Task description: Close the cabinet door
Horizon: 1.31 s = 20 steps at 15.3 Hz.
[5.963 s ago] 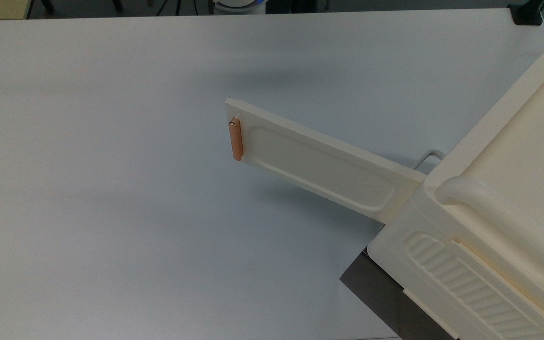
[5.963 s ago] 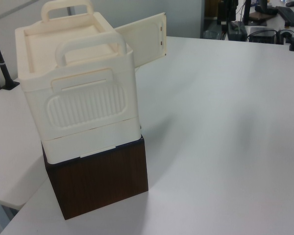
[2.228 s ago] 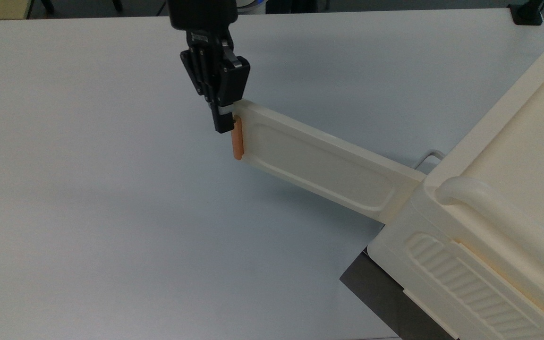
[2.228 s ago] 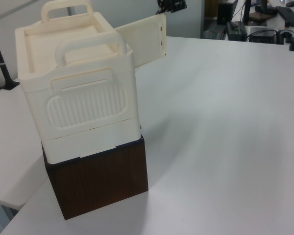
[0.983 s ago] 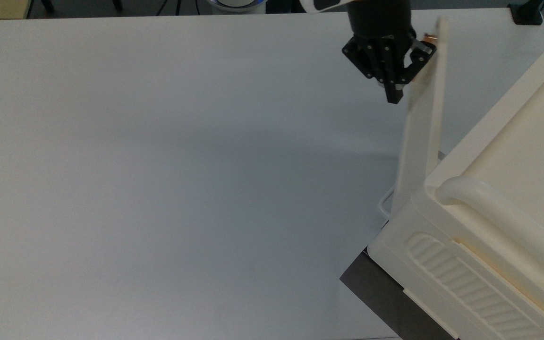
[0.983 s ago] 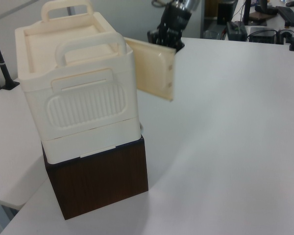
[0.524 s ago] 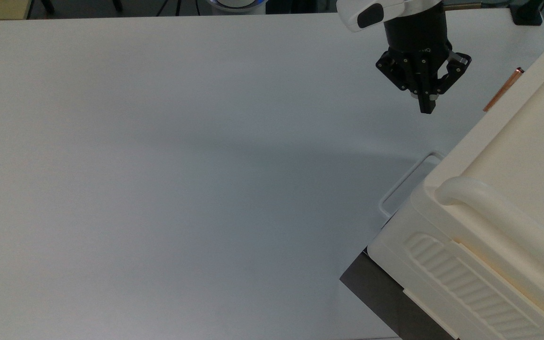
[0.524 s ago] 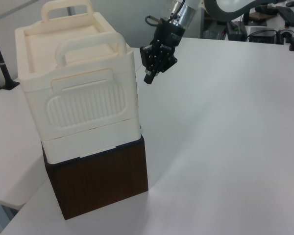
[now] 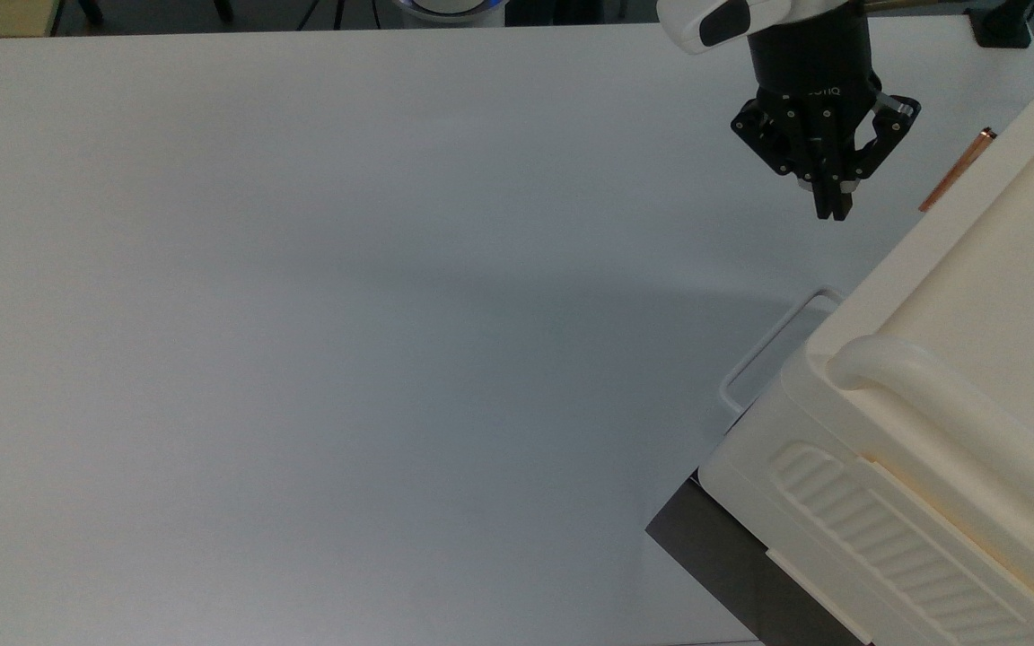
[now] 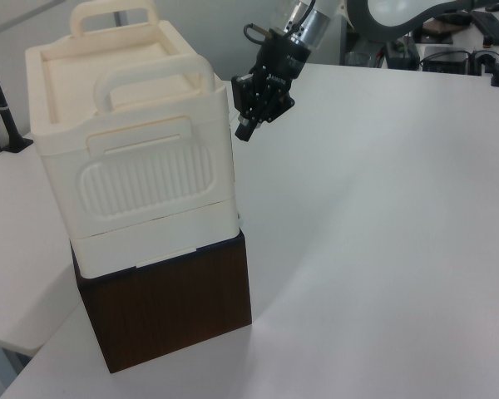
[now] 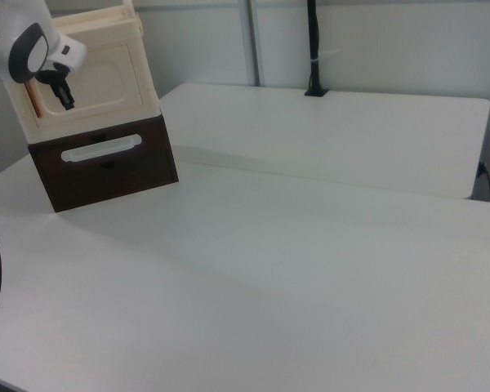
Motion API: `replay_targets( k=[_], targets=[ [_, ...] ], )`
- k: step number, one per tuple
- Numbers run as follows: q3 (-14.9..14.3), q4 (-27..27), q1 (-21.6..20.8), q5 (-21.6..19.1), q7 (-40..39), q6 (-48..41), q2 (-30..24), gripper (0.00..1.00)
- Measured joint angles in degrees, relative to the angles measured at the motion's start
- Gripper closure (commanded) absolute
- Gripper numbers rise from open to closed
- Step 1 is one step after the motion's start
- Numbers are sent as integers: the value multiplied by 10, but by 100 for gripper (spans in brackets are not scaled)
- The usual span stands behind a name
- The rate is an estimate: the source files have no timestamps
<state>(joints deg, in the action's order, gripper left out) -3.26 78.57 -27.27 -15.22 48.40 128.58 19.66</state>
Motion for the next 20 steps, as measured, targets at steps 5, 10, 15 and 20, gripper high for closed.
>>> replay_targets(
  k=[5, 10, 15, 20],
  targets=[
    [-15, -7, 21, 57, -125, -128, -25, 75],
    [-20, -12, 121, 78, -317, -357, -78, 32],
    [-21, 0, 202, 118, -393, -466, -127, 0],
    [-21, 26, 223, 136, -392, -466, -129, 0]
  ],
)
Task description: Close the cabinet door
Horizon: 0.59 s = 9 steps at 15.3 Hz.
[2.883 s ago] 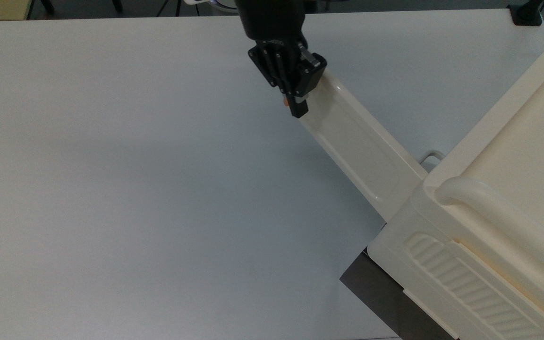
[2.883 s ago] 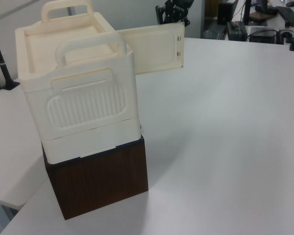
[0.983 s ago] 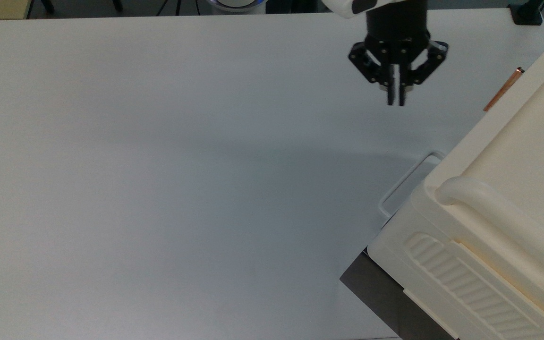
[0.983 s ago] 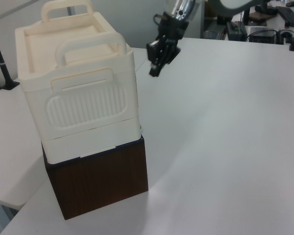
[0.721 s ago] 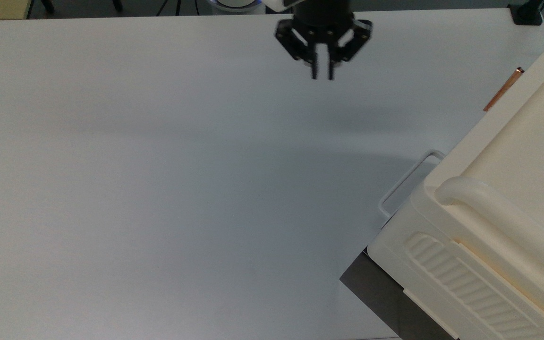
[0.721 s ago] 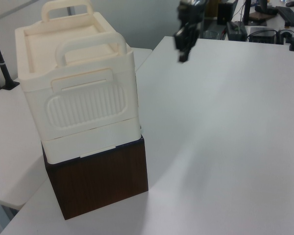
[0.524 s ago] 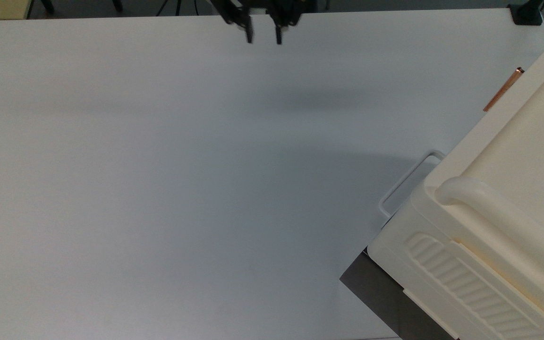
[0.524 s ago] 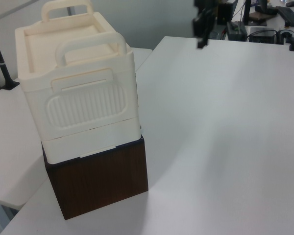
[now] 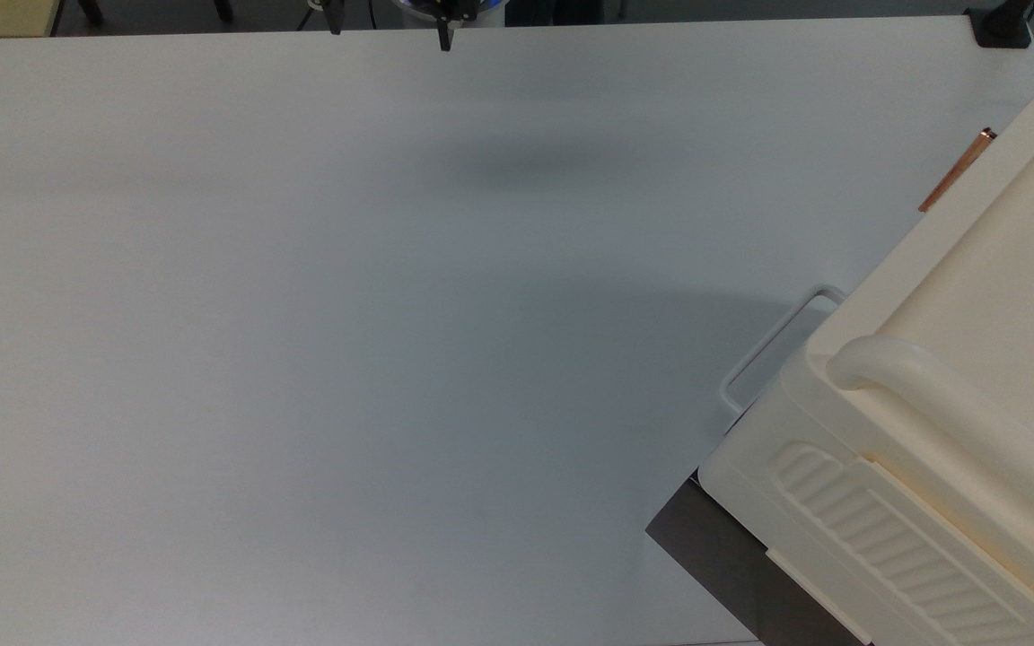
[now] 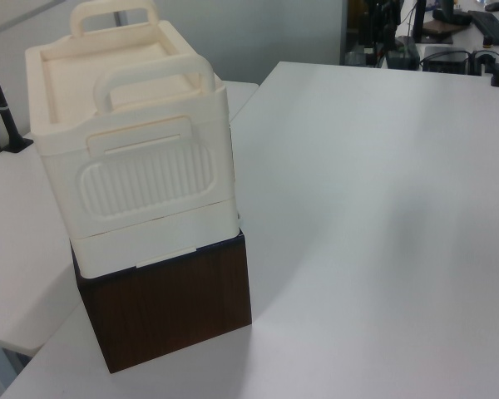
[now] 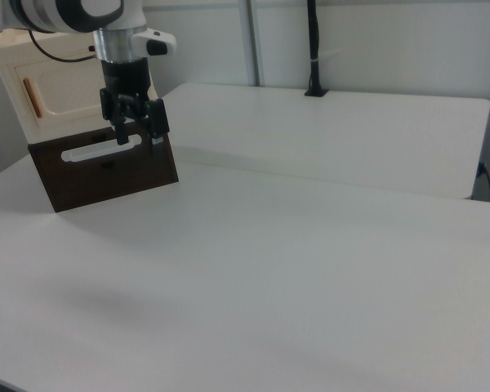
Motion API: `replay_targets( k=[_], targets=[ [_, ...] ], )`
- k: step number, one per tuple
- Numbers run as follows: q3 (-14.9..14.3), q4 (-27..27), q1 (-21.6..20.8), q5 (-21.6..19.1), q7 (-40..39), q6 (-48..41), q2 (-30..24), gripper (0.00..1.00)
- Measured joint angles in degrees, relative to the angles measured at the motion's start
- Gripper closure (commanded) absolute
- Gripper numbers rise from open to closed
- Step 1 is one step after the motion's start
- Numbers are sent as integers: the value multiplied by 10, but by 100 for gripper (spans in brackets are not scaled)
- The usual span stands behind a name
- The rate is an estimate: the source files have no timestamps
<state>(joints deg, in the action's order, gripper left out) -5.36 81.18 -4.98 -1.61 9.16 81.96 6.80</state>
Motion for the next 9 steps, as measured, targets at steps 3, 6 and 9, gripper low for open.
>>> replay_targets(
  k=[3, 6, 9],
  targets=[
    [0, 0, 20, 1, -2, 0, -10, 0],
    [0, 0, 36, 1, -16, 1, -23, 0],
    [0, 0, 43, 1, -24, 10, -28, 0]
  ],
)
